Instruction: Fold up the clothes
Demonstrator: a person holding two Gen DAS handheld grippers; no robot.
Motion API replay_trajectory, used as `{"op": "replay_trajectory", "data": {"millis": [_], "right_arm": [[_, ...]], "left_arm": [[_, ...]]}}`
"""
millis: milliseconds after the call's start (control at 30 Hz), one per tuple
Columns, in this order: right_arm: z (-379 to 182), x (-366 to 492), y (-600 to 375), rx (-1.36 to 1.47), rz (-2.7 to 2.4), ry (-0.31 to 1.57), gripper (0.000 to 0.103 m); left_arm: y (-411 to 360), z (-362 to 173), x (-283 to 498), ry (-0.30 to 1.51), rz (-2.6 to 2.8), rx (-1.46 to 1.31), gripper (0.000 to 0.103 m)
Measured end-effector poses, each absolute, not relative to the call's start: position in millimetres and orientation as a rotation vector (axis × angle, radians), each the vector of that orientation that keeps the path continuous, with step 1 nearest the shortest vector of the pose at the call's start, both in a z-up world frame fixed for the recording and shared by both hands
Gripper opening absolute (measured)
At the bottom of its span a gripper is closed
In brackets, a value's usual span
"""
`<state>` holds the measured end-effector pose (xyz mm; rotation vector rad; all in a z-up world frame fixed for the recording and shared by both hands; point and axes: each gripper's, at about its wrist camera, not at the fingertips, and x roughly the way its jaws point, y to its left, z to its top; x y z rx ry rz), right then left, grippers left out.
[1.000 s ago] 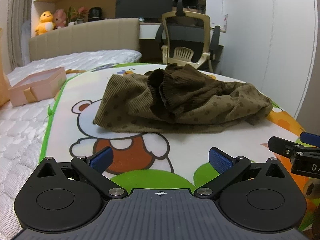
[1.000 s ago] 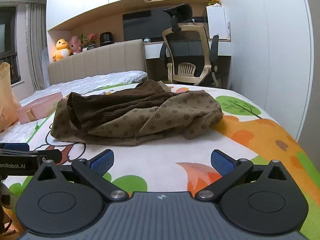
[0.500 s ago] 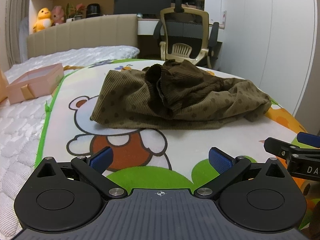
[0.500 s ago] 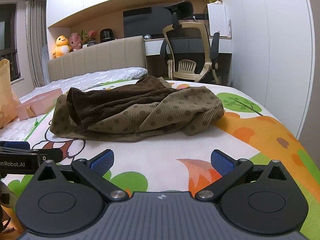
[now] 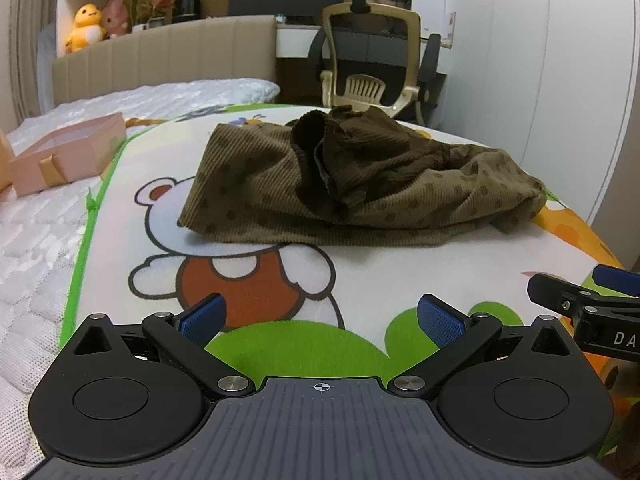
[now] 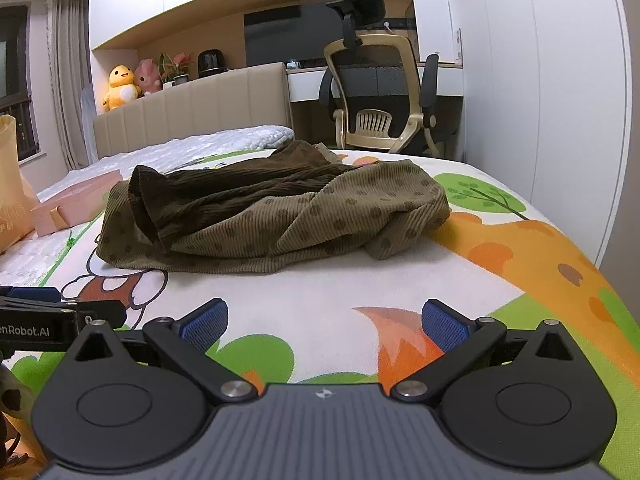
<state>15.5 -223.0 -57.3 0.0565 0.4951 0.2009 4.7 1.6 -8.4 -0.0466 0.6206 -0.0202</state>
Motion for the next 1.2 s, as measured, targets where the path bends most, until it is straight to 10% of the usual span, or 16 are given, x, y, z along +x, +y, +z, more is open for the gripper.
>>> {"op": "replay_trajectory", "data": {"millis": [1200], "right_arm": [[-62.4, 18.9, -224.8, 0.062, 0.205, 0.524, 0.103]], "left_arm": [[1.3, -13.2, 7.4, 0.660, -0.023, -0.060, 0.103]]}}
